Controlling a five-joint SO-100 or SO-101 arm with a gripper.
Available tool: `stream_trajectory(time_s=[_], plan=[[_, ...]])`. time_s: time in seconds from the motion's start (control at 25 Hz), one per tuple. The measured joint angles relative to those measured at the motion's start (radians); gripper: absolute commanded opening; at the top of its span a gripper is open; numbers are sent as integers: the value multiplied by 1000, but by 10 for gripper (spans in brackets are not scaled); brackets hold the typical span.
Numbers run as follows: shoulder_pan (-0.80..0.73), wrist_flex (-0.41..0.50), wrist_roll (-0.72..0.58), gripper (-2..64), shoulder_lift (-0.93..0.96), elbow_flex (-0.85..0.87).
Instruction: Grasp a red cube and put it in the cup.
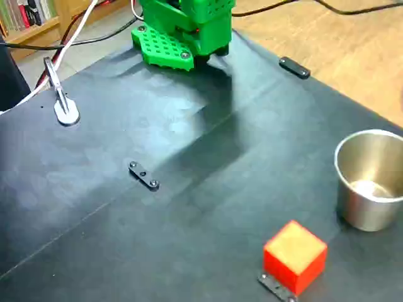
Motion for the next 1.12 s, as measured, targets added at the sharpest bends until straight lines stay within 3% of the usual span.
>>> stream_trajectory(time_s=[0.84,1.12], plan=[[17,0,12,266,-3,2],[190,0,12,265,-3,2]])
